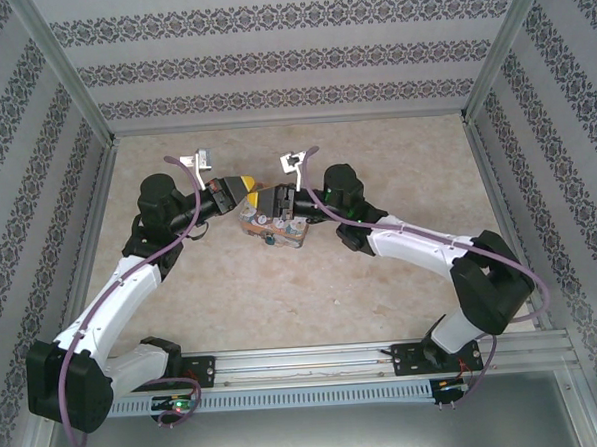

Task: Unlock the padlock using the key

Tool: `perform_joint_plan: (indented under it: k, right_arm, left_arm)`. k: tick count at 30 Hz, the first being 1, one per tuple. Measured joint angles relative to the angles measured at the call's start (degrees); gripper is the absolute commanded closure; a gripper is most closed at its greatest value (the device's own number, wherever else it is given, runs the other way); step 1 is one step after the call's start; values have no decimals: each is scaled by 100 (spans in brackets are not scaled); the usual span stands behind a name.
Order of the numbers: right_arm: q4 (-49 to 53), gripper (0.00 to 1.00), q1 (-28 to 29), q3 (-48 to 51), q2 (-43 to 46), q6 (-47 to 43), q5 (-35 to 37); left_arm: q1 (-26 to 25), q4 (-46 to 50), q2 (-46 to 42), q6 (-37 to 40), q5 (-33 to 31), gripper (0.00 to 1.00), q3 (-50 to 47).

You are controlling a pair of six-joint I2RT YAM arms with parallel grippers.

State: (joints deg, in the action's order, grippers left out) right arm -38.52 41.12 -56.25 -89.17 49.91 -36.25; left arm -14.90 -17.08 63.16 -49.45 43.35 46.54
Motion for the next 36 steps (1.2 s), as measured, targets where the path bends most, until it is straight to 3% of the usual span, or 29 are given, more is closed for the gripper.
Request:
perform_joint_plan:
  k: [9,12,21,26,31,36]
  right_arm:
    - [-118,100,2,-103,-101,120,-133]
    - [-118,100,2,-103,-101,114,-129]
    - [334,100,-15,111,164,-262,98]
    - [925,100,-101,308,472,-750,339]
    - [1521,100,-227,457,568,-1252,656]
    - [1919,100,-437,667,457,-1390,975]
  left_arm:
    - [33,-2,33,-2,-48,100,0]
    - [42,-2,33,-4,-52,99,0]
    - [282,2,-212,-46,-219,56,-9]
    - [520,269,-485,109,-393,41,-13]
    - [566,1185,-946,804,-942,24,-131]
    - [566,2068,-1379,1628,-1665,20,-588]
